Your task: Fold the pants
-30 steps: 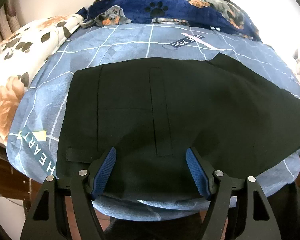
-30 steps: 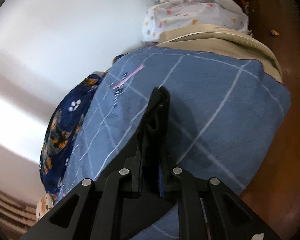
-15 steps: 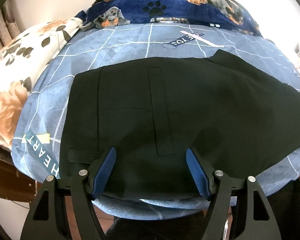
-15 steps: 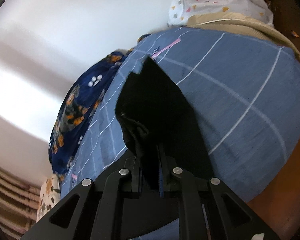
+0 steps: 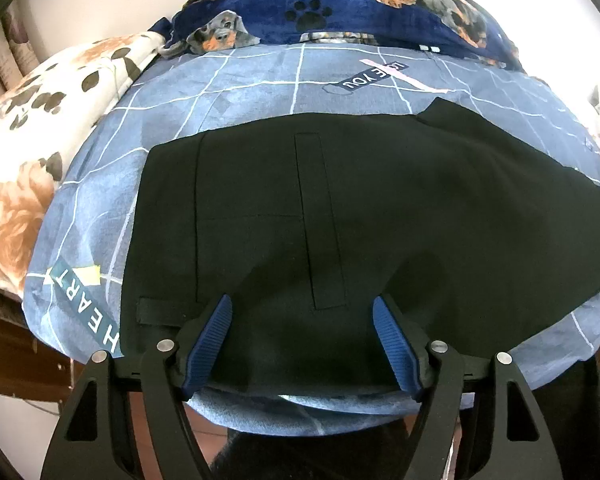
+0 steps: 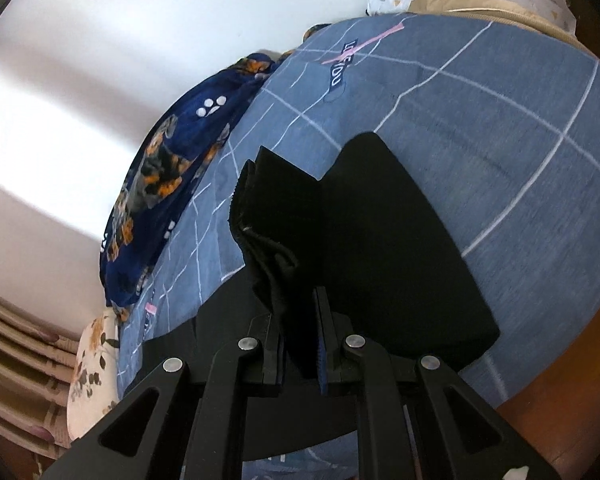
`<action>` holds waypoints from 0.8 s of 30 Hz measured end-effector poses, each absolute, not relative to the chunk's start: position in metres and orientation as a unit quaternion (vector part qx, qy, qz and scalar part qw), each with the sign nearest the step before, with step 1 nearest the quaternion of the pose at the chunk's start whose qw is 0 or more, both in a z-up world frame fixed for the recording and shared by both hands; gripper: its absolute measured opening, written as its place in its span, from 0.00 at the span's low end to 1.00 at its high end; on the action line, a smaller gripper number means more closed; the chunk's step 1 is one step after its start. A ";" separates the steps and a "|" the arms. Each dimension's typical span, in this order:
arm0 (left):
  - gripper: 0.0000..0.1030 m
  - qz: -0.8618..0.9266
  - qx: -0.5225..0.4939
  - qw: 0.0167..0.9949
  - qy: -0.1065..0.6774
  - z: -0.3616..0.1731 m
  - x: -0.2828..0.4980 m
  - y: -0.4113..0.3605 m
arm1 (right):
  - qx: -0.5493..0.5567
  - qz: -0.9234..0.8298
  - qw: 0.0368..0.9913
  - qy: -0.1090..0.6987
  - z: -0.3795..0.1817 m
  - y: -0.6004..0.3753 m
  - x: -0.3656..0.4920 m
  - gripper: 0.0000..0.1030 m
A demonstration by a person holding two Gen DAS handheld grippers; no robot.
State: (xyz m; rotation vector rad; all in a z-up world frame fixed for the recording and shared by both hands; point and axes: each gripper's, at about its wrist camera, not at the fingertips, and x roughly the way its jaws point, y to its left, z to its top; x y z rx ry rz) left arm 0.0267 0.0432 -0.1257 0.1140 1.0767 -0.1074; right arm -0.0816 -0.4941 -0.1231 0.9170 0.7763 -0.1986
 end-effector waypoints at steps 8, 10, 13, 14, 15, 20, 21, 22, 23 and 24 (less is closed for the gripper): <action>0.83 -0.040 0.071 0.870 0.487 -0.114 0.021 0.042 | 0.408 -0.070 0.825 0.384 -0.124 -0.467 -0.073 0.12; 0.83 -0.039 0.071 0.870 0.486 -0.113 0.022 0.042 | 0.404 -0.063 0.825 0.390 -0.126 -0.460 -0.070 0.12; 0.83 -0.039 0.070 0.870 0.487 -0.113 0.022 0.042 | 0.391 -0.052 0.826 0.402 -0.128 -0.446 -0.066 0.12; 0.84 -0.039 0.069 0.870 0.487 -0.113 0.021 0.042 | 0.388 -0.049 0.826 0.405 -0.128 -0.442 -0.065 0.12; 0.84 -0.040 0.068 0.869 0.488 -0.113 0.021 0.042 | 0.386 -0.047 0.827 0.407 -0.129 -0.440 -0.064 0.13; 0.84 -0.043 0.065 0.868 0.490 -0.113 0.022 0.042 | 0.382 -0.035 0.825 0.415 -0.129 -0.424 -0.061 0.13; 0.84 -0.044 0.064 0.868 0.490 -0.113 0.022 0.042 | 0.382 -0.034 0.825 0.416 -0.129 -0.422 -0.061 0.13; 0.84 -0.043 0.065 0.868 0.490 -0.113 0.022 0.042 | 0.380 -0.030 0.825 0.417 -0.129 -0.419 -0.060 0.13; 0.84 -0.044 0.065 0.868 0.491 -0.113 0.022 0.042 | 0.379 -0.028 0.825 0.418 -0.128 -0.416 -0.059 0.13; 0.84 -0.045 0.065 0.868 0.491 -0.113 0.022 0.042 | 0.378 -0.026 0.825 0.419 -0.128 -0.414 -0.059 0.13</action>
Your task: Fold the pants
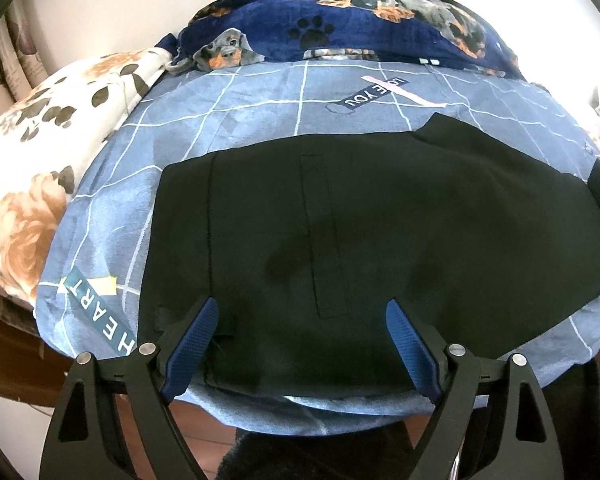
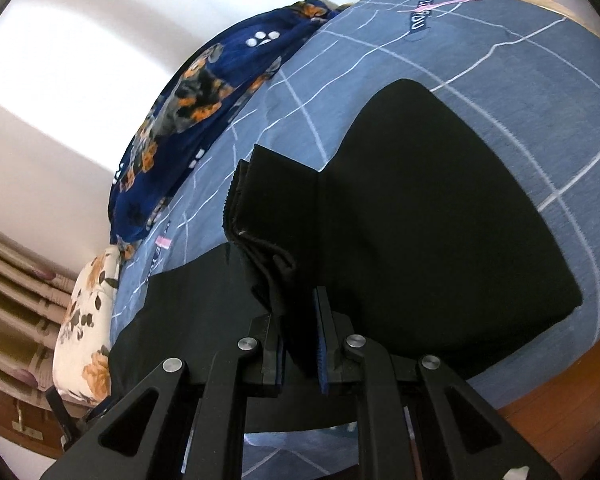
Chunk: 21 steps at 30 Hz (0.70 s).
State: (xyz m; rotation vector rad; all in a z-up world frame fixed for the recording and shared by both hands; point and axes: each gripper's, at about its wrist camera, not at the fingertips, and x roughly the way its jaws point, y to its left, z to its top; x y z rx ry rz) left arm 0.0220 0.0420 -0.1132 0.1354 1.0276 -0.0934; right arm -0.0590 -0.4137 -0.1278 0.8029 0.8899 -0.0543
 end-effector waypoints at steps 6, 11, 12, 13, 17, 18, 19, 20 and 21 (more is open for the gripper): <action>0.84 -0.045 0.066 0.864 0.497 -0.115 0.023 0.041 | 0.367 -0.006 0.827 0.426 -0.126 -0.393 -0.053 0.13; 0.84 -0.046 0.066 0.864 0.497 -0.116 0.023 0.041 | 0.352 0.010 0.829 0.434 -0.126 -0.376 -0.048 0.13; 0.84 -0.046 0.065 0.864 0.497 -0.116 0.023 0.041 | 0.351 0.013 0.829 0.436 -0.126 -0.373 -0.047 0.13; 0.84 -0.046 0.065 0.864 0.497 -0.116 0.023 0.041 | 0.349 0.016 0.828 0.438 -0.127 -0.370 -0.046 0.13; 0.84 -0.045 0.066 0.863 0.499 -0.116 0.023 0.040 | 0.342 0.030 0.826 0.448 -0.130 -0.355 -0.040 0.13; 0.84 -0.045 0.066 0.862 0.500 -0.116 0.023 0.040 | 0.339 0.033 0.825 0.451 -0.130 -0.351 -0.038 0.13; 0.84 -0.046 0.066 0.862 0.501 -0.116 0.023 0.041 | 0.337 0.035 0.825 0.452 -0.131 -0.349 -0.038 0.13; 0.84 -0.046 0.066 0.861 0.502 -0.116 0.024 0.041 | 0.335 0.039 0.824 0.455 -0.132 -0.346 -0.037 0.13; 0.84 -0.045 0.066 0.861 0.502 -0.116 0.023 0.041 | 0.334 0.041 0.824 0.456 -0.132 -0.343 -0.037 0.13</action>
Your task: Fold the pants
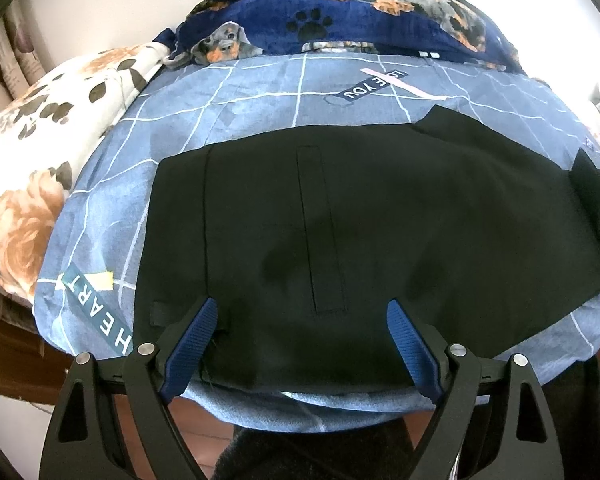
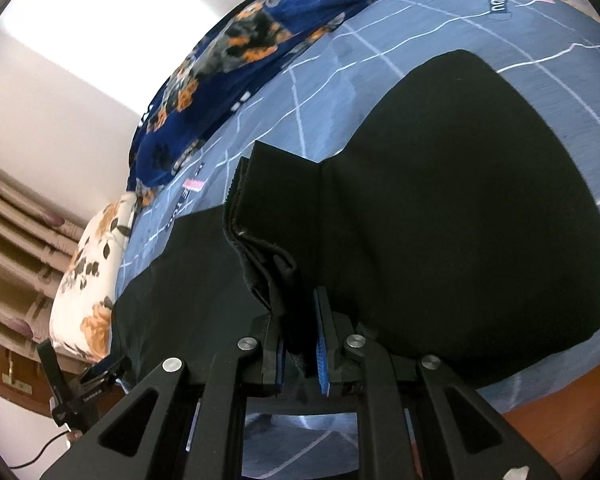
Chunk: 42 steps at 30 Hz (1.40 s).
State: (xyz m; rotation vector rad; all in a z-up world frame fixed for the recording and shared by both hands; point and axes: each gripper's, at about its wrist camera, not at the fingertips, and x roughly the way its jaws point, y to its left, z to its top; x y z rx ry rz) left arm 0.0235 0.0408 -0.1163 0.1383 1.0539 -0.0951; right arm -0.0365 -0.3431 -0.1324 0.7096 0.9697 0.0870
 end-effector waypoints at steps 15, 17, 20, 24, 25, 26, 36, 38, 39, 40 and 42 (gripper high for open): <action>0.84 -0.047 0.065 0.860 0.504 -0.118 0.025 0.042 | 0.325 0.066 0.818 0.470 -0.136 -0.310 -0.029 0.13; 0.84 -0.047 0.065 0.859 0.505 -0.120 0.024 0.042 | 0.324 0.069 0.818 0.471 -0.136 -0.307 -0.029 0.13; 0.84 -0.048 0.064 0.859 0.506 -0.121 0.025 0.042 | 0.323 0.073 0.817 0.472 -0.136 -0.303 -0.028 0.13; 0.85 -0.048 0.064 0.859 0.506 -0.120 0.024 0.041 | 0.321 0.078 0.816 0.473 -0.136 -0.297 -0.026 0.13; 0.85 -0.048 0.064 0.859 0.506 -0.121 0.024 0.041 | 0.321 0.079 0.816 0.474 -0.136 -0.296 -0.026 0.13; 0.84 -0.048 0.064 0.858 0.507 -0.120 0.024 0.041 | 0.320 0.080 0.816 0.474 -0.136 -0.295 -0.025 0.13; 0.85 -0.049 0.065 0.857 0.508 -0.122 0.024 0.039 | 0.306 0.088 0.818 0.480 -0.137 -0.283 -0.022 0.14; 0.85 -0.049 0.065 0.857 0.509 -0.122 0.023 0.039 | 0.305 0.089 0.817 0.481 -0.137 -0.281 -0.021 0.15; 0.85 -0.049 0.064 0.857 0.509 -0.122 0.023 0.039 | 0.304 0.090 0.818 0.481 -0.137 -0.281 -0.021 0.15; 0.85 -0.049 0.064 0.857 0.509 -0.122 0.024 0.039 | 0.303 0.091 0.818 0.481 -0.137 -0.280 -0.021 0.15; 0.85 -0.049 0.065 0.857 0.510 -0.122 0.024 0.039 | 0.302 0.092 0.817 0.481 -0.137 -0.279 -0.020 0.15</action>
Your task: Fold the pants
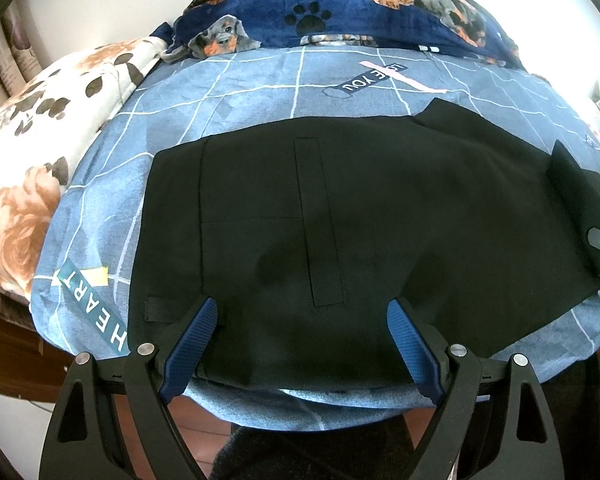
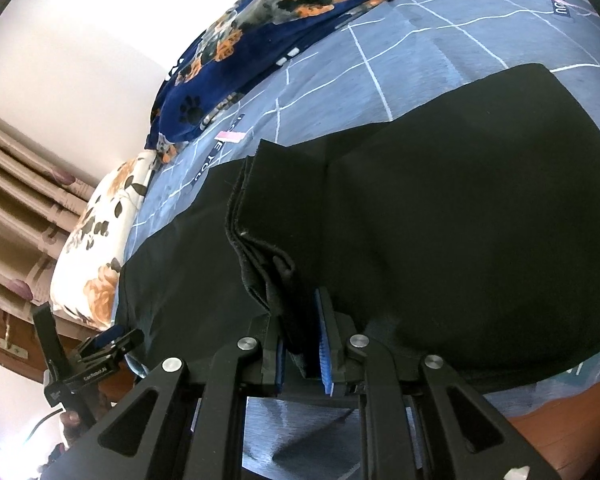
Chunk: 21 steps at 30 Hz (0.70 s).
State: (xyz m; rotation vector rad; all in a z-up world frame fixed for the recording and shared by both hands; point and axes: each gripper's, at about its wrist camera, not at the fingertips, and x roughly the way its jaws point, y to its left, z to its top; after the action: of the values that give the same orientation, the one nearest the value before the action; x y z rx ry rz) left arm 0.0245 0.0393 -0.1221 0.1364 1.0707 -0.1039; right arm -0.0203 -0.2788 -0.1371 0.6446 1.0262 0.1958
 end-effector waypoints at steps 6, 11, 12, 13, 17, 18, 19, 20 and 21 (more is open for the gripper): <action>0.85 -0.049 0.066 0.857 0.509 -0.123 0.024 0.039 | 0.301 0.093 0.817 0.483 -0.138 -0.277 -0.020 0.16; 0.85 -0.050 0.064 0.857 0.509 -0.122 0.025 0.039 | 0.302 0.093 0.816 0.483 -0.139 -0.275 -0.020 0.16; 0.85 -0.050 0.064 0.857 0.509 -0.122 0.025 0.039 | 0.302 0.092 0.817 0.483 -0.138 -0.275 -0.020 0.16; 0.85 -0.049 0.065 0.857 0.509 -0.122 0.025 0.039 | 0.301 0.093 0.817 0.483 -0.138 -0.275 -0.020 0.17; 0.85 -0.050 0.064 0.857 0.509 -0.122 0.025 0.039 | 0.302 0.092 0.817 0.483 -0.139 -0.275 -0.020 0.17; 0.85 -0.050 0.064 0.857 0.509 -0.122 0.024 0.038 | 0.301 0.092 0.817 0.483 -0.138 -0.275 -0.020 0.18; 0.85 -0.050 0.065 0.857 0.509 -0.122 0.025 0.039 | 0.301 0.093 0.817 0.483 -0.138 -0.275 -0.020 0.18; 0.85 -0.050 0.065 0.857 0.509 -0.123 0.025 0.039 | 0.302 0.093 0.817 0.483 -0.139 -0.275 -0.020 0.18; 0.85 -0.050 0.065 0.857 0.509 -0.123 0.025 0.039 | 0.302 0.093 0.816 0.483 -0.139 -0.275 -0.020 0.18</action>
State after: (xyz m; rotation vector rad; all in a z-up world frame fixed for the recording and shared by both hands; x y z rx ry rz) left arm 0.0253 0.0391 -0.1226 0.1359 1.0702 -0.1057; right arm -0.0200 -0.2745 -0.1385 0.6434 1.0307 0.1983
